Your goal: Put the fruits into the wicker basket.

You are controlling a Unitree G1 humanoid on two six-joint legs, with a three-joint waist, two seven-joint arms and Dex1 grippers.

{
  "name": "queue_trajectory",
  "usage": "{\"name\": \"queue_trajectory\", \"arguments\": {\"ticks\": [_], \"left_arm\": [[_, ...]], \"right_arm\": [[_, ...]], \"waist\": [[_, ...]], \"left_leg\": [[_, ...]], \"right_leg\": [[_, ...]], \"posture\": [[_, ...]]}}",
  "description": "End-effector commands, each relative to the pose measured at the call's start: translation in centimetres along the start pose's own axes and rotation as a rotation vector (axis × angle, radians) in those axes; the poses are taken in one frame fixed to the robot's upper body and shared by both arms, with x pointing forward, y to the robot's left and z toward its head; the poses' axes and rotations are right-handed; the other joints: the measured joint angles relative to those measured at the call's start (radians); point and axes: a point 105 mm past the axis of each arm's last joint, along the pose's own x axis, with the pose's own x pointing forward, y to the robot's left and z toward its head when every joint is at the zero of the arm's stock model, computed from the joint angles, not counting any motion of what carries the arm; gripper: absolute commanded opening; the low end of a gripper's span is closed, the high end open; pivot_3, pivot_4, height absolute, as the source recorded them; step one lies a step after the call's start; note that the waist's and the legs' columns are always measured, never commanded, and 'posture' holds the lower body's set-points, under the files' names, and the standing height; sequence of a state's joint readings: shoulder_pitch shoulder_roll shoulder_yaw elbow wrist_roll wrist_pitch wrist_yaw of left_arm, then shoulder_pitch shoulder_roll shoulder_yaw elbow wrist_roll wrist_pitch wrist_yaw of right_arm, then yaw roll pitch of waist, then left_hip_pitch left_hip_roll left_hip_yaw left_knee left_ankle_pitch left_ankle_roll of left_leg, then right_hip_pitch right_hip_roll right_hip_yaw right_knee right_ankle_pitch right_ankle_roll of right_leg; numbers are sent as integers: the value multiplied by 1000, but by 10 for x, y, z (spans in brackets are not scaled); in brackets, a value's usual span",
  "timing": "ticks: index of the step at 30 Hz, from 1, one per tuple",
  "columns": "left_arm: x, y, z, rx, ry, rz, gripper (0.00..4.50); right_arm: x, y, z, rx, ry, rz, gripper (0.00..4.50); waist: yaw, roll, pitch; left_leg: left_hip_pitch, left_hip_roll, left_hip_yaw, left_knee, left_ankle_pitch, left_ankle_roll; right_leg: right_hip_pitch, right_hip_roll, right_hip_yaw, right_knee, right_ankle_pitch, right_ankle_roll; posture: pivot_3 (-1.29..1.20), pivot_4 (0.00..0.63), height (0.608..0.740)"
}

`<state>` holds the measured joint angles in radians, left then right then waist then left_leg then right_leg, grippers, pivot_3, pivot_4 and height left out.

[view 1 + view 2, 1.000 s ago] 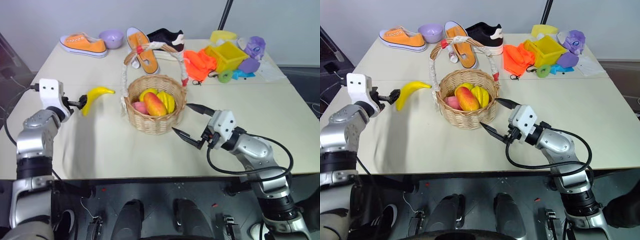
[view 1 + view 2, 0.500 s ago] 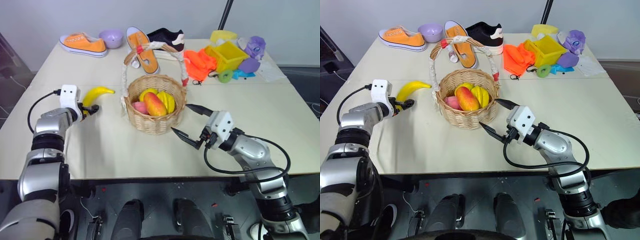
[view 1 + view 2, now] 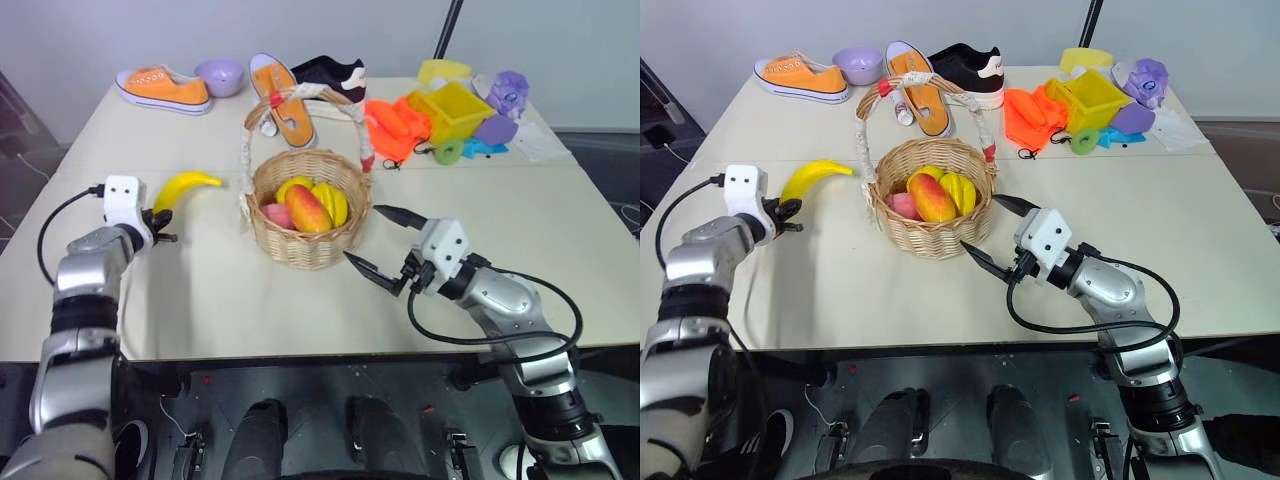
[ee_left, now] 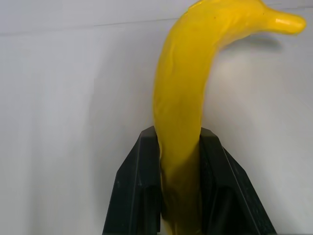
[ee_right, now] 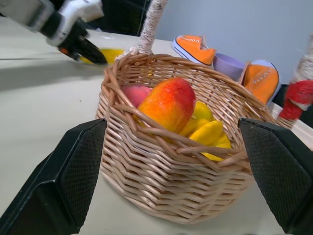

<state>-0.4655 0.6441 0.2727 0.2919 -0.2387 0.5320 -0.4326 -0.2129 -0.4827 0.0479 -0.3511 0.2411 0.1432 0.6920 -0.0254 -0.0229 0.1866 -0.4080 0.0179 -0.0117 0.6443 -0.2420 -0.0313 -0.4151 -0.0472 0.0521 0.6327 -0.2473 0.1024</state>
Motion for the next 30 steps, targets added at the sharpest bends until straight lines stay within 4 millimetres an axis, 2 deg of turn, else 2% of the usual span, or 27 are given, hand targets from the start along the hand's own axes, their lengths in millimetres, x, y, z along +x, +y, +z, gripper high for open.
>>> {"name": "queue_trajectory", "arguments": {"ticks": [1,3,6,8,9,13,17,19,25,30], "left_arm": [[-48,-20,27,41,-149,-123,368],[-69,-34,25,74,-183,-193,368],[-113,-65,28,-91,-273,-448,368],[-127,-88,26,-123,-274,-569,368],[-126,-96,29,-152,-280,-594,368],[-106,-128,61,-203,-394,-610,368],[-89,-155,78,-214,-414,-617,368],[-75,-169,79,-188,-370,-602,368],[-44,-187,93,-185,-337,-540,368],[-28,-202,108,-285,-332,-528,368]], "right_arm": [[-10,-13,12,-23,-43,-49,4500],[-14,-19,11,-10,-45,-72,4500],[-17,-20,13,0,-75,-55,4500],[-16,-17,13,8,-89,-36,4500],[-16,-16,13,10,-94,-27,4500],[-11,-14,14,-1,-92,-24,4500],[-11,-14,16,-11,-93,-31,4500],[-12,-14,16,-15,-87,-37,4500],[-10,-12,14,-19,-77,-48,4500],[-6,-10,14,-16,-82,-54,4500]], "waist": [[4,0,0],[11,0,0],[13,0,0],[12,0,0],[14,0,0],[29,1,0],[28,0,-1],[29,0,-1],[26,0,-1],[24,0,-1]], "left_leg": [[0,2,0,-1,0,0],[0,3,0,-1,0,0],[0,7,2,0,0,0],[0,9,7,1,0,0],[0,9,9,1,0,0],[0,9,13,3,0,0],[1,6,16,5,1,0],[0,6,17,5,1,0],[0,8,15,3,0,0],[0,9,14,4,0,0]], "right_leg": [[0,-1,0,0,0,0],[0,-2,0,0,0,-1],[2,-7,-2,-2,-3,-6],[4,-10,-3,-3,-3,-6],[4,-13,-4,-3,-3,-6],[8,-15,-10,-5,-3,-7],[9,-10,-8,-5,-3,-6],[9,-9,-8,-5,-3,-4],[7,-3,-8,-3,-3,2],[8,-1,-8,-3,-4,1]], "posture": [[0,150,740],[0,150,740],[0,150,740],[0,150,740],[0,150,740],[0,150,740],[0,150,740],[0,150,740],[0,150,740],[0,150,740]]}}
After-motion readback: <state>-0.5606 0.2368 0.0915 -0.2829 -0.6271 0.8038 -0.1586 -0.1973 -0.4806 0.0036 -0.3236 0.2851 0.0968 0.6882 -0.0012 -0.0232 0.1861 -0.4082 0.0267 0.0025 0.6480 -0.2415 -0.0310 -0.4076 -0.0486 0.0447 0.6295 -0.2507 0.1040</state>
